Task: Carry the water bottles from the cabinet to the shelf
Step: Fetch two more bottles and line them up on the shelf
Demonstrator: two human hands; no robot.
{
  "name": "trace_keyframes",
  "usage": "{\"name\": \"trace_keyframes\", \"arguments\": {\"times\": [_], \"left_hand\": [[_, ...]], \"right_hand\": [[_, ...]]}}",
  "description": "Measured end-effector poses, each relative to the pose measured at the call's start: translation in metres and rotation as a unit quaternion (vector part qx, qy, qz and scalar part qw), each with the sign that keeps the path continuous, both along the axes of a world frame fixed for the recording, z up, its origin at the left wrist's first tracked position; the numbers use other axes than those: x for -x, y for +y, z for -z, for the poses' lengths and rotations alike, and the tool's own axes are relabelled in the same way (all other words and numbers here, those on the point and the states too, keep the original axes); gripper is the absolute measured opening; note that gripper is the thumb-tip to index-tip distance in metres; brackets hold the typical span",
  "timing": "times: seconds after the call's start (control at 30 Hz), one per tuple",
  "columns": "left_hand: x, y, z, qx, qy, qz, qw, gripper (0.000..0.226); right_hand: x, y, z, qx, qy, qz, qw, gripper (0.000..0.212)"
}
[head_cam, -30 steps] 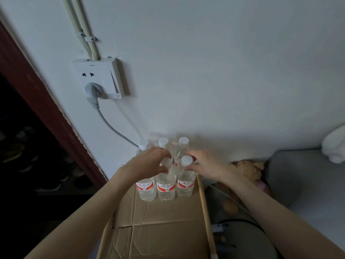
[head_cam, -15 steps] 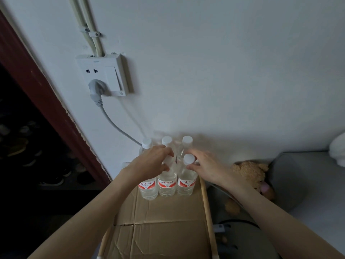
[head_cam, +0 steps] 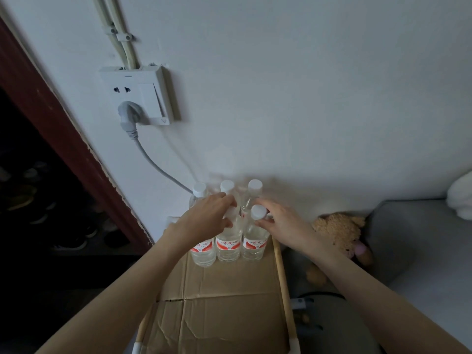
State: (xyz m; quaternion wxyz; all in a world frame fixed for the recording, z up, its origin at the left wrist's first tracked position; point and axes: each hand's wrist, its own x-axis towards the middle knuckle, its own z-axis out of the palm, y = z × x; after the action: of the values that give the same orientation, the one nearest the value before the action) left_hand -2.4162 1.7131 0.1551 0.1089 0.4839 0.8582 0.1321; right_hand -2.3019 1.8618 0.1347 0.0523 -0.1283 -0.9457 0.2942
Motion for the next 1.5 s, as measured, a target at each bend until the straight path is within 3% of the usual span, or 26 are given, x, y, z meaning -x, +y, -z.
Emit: {"name": "trace_keyframes", "arguments": {"times": [0.33,0.47,0.57,0.7,0.8,1.23,1.5], "left_hand": [[0.001,-0.011,-0.001,-0.015,0.015,0.032,0.999,0.055],[-0.005,-0.024,0.011,-0.097,0.105,0.035,0.989,0.064],[-0.009,-0.041,0.018,-0.127,0.135,-0.023,0.982,0.065],[-0.002,-0.067,0.027,-0.138,0.066,-0.059,0.987,0.069],[0.005,-0.067,0.027,-0.148,0.032,-0.076,0.986,0.055],[0.009,-0.057,0.029,-0.162,0.039,-0.092,0.982,0.05],[0.002,-0.054,0.022,-0.095,0.03,-0.094,0.991,0.049]], "right_hand": [[-0.006,-0.006,0.007,0.009,0.022,0.042,0.999,0.043],[-0.012,-0.011,0.012,0.025,0.046,0.06,0.997,0.043],[-0.013,-0.012,0.014,0.022,0.058,0.068,0.996,0.047],[-0.014,-0.013,0.019,0.056,0.01,0.059,0.997,0.061],[-0.013,-0.016,0.02,0.072,0.018,0.065,0.995,0.058],[-0.011,-0.018,0.021,0.072,0.007,0.092,0.993,0.061],[-0.012,-0.012,0.007,-0.002,-0.054,0.031,0.998,0.063]]}}
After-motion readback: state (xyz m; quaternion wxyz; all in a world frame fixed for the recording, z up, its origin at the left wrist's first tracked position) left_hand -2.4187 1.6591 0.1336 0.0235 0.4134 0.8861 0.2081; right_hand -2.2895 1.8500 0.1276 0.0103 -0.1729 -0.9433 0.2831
